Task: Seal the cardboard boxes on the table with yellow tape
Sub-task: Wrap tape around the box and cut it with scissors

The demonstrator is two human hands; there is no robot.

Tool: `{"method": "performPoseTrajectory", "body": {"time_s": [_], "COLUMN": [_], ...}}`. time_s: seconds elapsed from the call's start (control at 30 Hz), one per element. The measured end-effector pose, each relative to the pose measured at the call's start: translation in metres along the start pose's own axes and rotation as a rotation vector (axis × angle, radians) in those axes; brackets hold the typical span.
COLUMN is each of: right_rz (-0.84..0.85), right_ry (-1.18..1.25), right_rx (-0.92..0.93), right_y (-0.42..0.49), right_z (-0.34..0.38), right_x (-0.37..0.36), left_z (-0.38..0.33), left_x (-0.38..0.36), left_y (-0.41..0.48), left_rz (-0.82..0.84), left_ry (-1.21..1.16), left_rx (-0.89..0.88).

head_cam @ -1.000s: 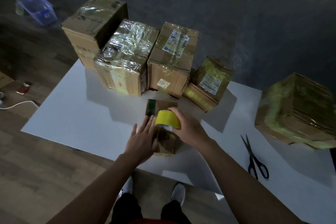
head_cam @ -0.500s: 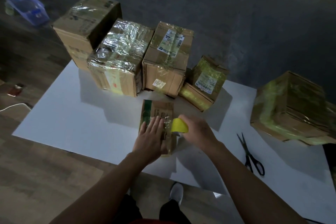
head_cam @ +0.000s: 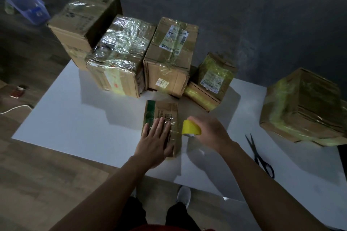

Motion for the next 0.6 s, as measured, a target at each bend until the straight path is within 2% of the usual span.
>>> {"method": "performPoseTrajectory", "body": {"time_s": [0.13, 0.3, 0.47, 0.6], "right_rz": [0.031, 0.125, 0.121, 0.145], "right_ry": [-0.038, -0.137, 0.139, 0.219], "right_rx": [-0.045, -0.072, -0.146, -0.185], "right_y": [0.003, 0.008, 0.003, -0.007], "right_z": [-0.006, 0.005, -0.016, -0.028], "right_x": [-0.015, -0.03, -0.039, -0.046], "left_z": [-0.001, -0.024, -0.028, -0.025], "left_x": [0.004, 0.0, 0.005, -0.002], "left_y": [-0.001, 0.004, -0.002, -0.007], "left_rz": [0.075, 0.187, 0.118, 0.117], "left_ry": [-0.012, -0.088, -0.117, -0.116], "left_rx": [0.046, 0.29, 0.323, 0.293]}}
Point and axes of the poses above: each hand's wrist, its own y-axis towards the middle knuckle, its own x-axis out of the back of the hand, z = x × y, the point moved 9 cm from there along y, towards the middle knuckle, and after that the axes turned 7 degrees about z, right-handed, at the moved point
